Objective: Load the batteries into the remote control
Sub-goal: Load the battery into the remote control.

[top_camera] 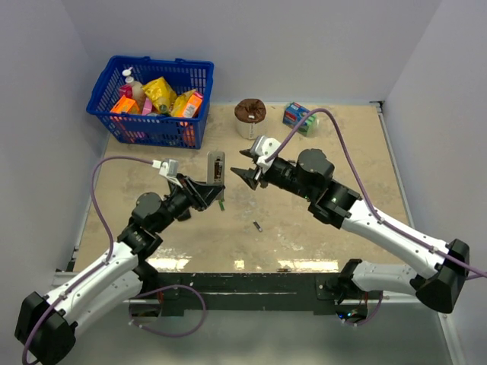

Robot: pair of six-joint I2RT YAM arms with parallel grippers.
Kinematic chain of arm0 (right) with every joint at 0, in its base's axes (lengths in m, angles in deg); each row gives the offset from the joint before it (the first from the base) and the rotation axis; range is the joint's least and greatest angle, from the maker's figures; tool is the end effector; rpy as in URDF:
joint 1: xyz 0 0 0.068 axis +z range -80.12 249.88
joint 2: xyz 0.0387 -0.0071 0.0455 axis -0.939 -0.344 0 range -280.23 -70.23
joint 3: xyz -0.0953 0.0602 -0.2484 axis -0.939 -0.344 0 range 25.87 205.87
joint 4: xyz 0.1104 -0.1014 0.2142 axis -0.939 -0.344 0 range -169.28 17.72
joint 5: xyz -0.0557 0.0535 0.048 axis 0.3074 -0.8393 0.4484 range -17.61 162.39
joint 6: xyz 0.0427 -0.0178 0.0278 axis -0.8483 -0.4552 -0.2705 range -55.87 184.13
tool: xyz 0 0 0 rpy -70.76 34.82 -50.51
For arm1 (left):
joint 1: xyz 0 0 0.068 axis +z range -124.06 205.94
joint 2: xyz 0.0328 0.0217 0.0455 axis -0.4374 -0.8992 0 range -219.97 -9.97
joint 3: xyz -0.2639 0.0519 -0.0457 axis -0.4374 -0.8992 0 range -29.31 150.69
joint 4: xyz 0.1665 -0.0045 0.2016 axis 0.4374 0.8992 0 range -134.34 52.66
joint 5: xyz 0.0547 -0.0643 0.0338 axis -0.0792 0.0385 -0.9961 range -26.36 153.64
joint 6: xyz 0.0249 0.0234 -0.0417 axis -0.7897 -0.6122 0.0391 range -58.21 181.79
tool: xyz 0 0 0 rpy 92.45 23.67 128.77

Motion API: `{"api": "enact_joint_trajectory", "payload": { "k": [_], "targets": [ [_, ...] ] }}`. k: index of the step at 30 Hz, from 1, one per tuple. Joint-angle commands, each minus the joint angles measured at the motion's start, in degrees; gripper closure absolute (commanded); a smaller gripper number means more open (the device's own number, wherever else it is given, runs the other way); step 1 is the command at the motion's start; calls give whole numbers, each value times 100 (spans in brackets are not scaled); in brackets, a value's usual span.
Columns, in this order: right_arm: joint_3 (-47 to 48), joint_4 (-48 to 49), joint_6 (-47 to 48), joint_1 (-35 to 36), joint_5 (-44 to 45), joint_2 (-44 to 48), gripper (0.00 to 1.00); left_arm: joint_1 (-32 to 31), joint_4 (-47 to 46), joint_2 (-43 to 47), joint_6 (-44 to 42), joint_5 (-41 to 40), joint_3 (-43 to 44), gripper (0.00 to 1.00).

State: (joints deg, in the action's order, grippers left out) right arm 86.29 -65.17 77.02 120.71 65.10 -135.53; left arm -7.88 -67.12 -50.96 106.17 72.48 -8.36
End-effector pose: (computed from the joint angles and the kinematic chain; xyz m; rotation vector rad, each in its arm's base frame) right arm 0.1659 0.2108 0.3965 -0.9121 1.2719 0.6220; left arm 0.1470 -0.1051 0.2643 -0.0185 1.6500 -1.1871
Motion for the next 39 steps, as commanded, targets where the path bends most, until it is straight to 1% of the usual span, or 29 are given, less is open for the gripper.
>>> {"api": "enact_joint_trajectory", "payload": {
  "k": [1,7,10,12,14,15,27,39],
  "targets": [
    [-136,220,1110,-213,-1229,-35,48,-10,-235,-14,18,320,331,100],
    [-110,290,1260,-258,-1415,-185,51,-10,-314,-40,27,548,357,100],
    [-48,308,1304,-258,-1503,-264,55,-10,-393,-75,44,627,357,100],
    [4,291,1330,-258,-1547,-308,63,-2,-420,-102,53,689,357,100],
    [48,282,1374,-258,-1565,-378,64,-2,-472,-111,53,724,366,100],
    [57,273,1383,-258,-1582,-413,66,-1,-481,-128,62,759,366,100],
    [189,273,1489,-293,-1600,-633,69,-2,-578,-155,27,926,375,100],
    [268,106,1559,-310,-1600,-642,68,-10,-622,-216,27,953,366,100]
  ]
}}
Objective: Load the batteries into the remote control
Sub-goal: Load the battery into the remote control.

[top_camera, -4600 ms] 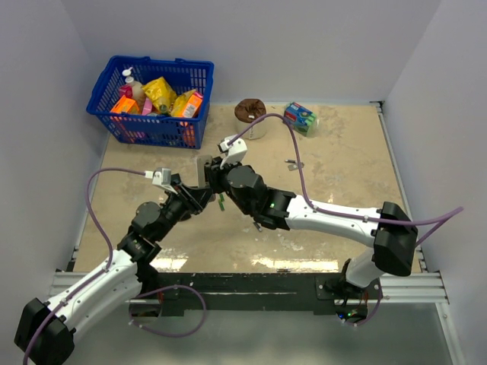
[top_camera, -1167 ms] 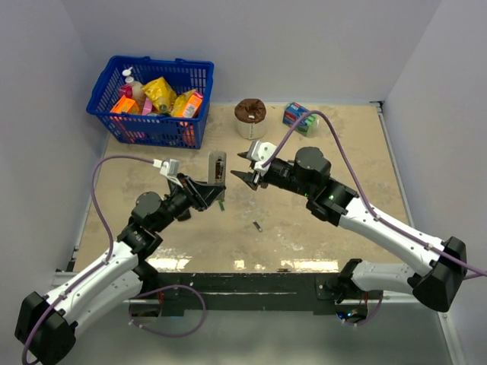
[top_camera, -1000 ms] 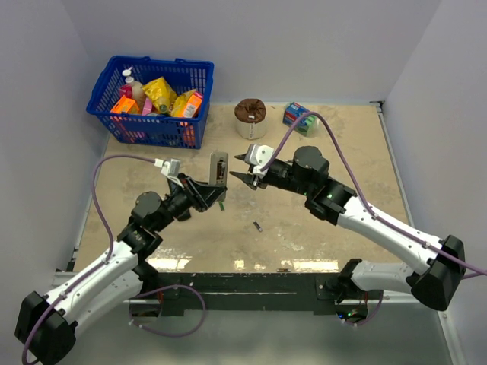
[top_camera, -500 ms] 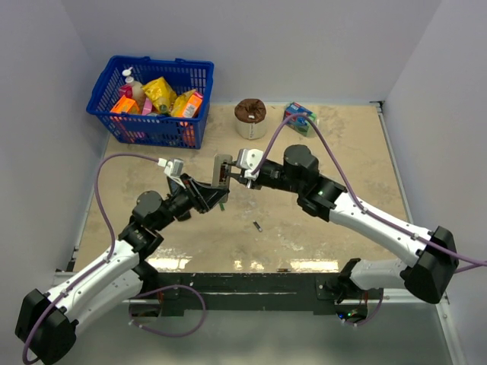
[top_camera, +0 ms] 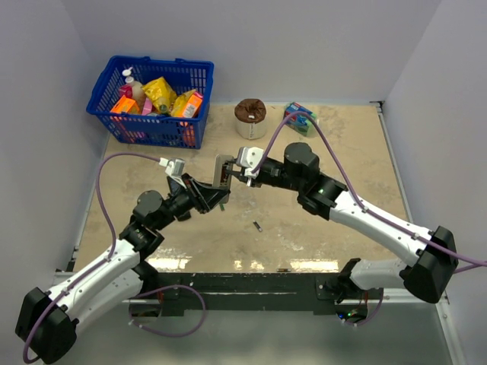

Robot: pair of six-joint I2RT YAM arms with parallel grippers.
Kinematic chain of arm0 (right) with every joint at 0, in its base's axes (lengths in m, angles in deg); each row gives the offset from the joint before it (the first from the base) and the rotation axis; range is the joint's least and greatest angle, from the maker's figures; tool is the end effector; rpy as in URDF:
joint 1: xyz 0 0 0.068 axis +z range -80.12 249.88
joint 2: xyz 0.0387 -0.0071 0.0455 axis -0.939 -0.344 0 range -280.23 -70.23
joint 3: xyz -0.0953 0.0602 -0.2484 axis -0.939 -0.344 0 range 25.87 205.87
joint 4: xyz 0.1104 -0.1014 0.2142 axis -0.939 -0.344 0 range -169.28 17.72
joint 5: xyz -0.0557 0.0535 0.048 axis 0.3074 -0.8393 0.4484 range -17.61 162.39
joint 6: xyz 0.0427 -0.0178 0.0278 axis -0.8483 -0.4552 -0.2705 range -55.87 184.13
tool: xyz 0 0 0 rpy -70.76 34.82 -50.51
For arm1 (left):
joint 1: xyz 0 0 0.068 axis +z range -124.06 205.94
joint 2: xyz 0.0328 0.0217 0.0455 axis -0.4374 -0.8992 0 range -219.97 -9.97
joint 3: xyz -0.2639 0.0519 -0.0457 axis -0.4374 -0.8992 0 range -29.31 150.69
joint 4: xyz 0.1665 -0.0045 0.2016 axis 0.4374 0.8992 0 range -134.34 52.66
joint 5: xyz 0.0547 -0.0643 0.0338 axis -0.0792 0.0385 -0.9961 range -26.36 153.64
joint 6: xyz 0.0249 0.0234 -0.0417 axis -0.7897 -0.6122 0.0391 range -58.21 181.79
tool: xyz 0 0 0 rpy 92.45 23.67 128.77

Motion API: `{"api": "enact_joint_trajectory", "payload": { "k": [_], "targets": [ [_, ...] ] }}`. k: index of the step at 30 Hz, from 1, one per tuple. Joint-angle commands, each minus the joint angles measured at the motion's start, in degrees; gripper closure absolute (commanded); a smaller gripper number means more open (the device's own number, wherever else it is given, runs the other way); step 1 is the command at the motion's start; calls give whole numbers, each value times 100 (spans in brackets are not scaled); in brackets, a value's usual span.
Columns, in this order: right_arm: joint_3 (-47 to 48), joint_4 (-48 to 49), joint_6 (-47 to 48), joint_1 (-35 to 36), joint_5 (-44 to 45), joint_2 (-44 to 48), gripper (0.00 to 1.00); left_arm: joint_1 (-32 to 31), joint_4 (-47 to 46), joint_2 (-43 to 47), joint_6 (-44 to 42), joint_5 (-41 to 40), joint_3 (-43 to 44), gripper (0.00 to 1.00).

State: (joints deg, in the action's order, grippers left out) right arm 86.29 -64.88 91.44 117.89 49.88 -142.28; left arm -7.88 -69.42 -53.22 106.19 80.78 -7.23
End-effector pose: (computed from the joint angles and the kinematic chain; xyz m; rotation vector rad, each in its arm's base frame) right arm 0.1888 0.2302 0.3661 -1.2458 1.1167 0.5966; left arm 0.1485 -0.1121 0.2693 0.1120 1.6520 -1.2955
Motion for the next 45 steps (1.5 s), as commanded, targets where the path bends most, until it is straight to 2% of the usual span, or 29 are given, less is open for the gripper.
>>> {"api": "enact_joint_trajectory", "payload": {
  "k": [1,7,11,15,25,27,36,45],
  "targets": [
    [268,78,125,-37,-79,25,68,-10,-392,9,16,122,261,100],
    [286,42,108,-46,-184,-46,71,-2,-419,0,7,140,252,100],
    [268,16,64,-55,-272,-81,80,-10,-445,0,7,140,261,100],
    [242,7,-15,-55,-360,-90,84,-1,-498,0,24,157,261,100],
    [119,-194,-121,-55,-694,-230,90,-10,-989,132,86,140,165,100],
    [119,-309,-121,-55,-729,-274,94,-10,-1182,185,139,131,129,100],
    [-294,-160,-165,-55,-563,-345,96,-10,-1815,343,192,271,77,100],
    [-584,-54,169,-90,-623,-476,93,-1,-2895,238,560,860,-55,100]
  ]
}}
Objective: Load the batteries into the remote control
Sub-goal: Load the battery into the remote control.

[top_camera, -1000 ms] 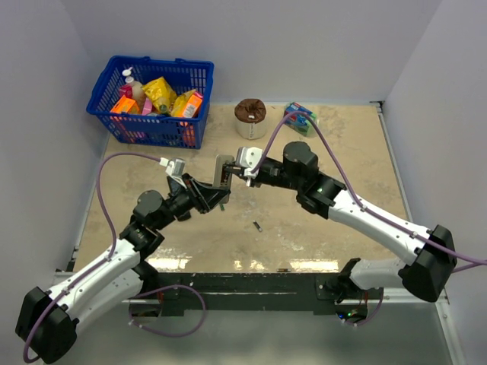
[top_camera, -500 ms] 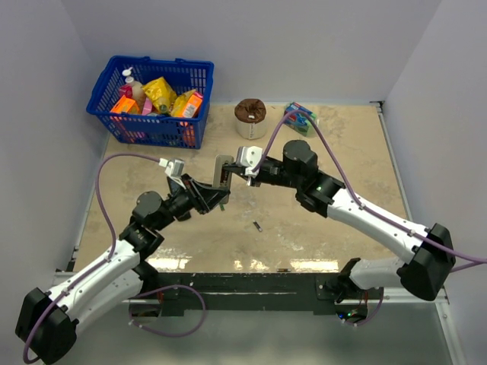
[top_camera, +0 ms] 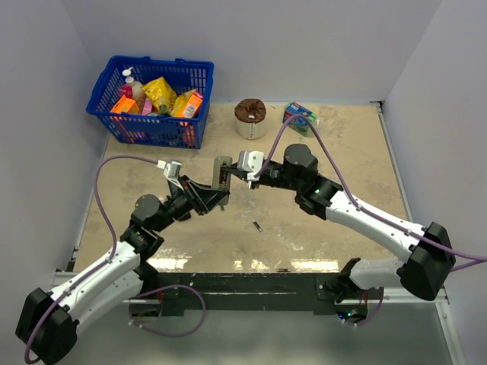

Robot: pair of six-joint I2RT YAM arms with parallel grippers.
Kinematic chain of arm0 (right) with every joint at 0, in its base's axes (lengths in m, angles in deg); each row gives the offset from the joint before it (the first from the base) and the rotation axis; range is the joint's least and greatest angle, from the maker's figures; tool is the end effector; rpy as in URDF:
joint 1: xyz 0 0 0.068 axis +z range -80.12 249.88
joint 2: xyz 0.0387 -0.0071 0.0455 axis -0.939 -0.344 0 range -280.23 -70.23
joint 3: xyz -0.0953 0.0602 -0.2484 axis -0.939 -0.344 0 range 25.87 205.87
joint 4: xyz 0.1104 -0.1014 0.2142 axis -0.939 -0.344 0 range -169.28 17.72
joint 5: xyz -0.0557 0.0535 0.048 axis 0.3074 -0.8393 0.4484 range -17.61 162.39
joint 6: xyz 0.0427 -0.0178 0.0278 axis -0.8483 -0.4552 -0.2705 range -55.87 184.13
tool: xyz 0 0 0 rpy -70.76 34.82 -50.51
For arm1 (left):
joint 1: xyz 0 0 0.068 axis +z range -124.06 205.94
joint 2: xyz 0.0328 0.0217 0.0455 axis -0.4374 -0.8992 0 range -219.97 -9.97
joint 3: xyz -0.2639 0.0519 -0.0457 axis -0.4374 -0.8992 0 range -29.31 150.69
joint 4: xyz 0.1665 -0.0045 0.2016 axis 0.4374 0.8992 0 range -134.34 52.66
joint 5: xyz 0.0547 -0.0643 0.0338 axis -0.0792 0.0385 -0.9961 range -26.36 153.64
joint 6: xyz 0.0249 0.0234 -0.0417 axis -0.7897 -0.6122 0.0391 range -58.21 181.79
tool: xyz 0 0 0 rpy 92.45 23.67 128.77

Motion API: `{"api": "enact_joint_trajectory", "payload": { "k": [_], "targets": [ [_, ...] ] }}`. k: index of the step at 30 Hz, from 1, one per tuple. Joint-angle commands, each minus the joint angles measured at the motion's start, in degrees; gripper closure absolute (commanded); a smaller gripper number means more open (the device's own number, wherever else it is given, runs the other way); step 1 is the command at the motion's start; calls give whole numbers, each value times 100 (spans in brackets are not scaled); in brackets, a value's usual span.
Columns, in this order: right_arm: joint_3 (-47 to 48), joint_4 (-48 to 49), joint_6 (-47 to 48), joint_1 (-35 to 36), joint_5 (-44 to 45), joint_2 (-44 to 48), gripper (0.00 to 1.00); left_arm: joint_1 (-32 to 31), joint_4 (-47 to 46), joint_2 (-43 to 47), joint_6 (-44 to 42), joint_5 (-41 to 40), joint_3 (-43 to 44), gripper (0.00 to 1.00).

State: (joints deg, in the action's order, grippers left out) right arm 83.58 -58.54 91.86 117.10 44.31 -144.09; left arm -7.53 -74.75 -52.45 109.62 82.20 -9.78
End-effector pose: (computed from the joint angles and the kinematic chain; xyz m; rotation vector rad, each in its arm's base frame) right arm 0.1941 0.2345 0.3521 -1.2797 1.0380 0.6550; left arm 0.1450 -0.1094 0.2655 0.0944 1.6030 -1.3679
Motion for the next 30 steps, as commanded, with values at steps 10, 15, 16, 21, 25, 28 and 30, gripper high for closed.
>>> {"api": "enact_joint_trajectory", "payload": {
  "k": [10,15,16,21,25,28,30],
  "targets": [
    [-559,-495,-39,-477,-735,-436,92,43,-3094,12,472,1377,200,100],
    [-586,-582,57,-495,-217,-374,91,130,-2630,134,341,1115,156,100],
    [-603,-600,66,-512,-155,-339,91,157,-2454,248,262,1036,165,100],
    [-525,-626,-48,-512,-233,-225,90,175,-1101,477,-467,534,341,100],
    [-42,-872,-363,-512,-514,-216,86,183,-633,355,-749,464,447,100],
    [284,-681,-882,-495,-673,-68,83,183,-247,258,-942,323,429,100],
    [415,-609,-1076,-503,-577,38,80,183,-9,223,-1048,191,394,100]
  ]
}}
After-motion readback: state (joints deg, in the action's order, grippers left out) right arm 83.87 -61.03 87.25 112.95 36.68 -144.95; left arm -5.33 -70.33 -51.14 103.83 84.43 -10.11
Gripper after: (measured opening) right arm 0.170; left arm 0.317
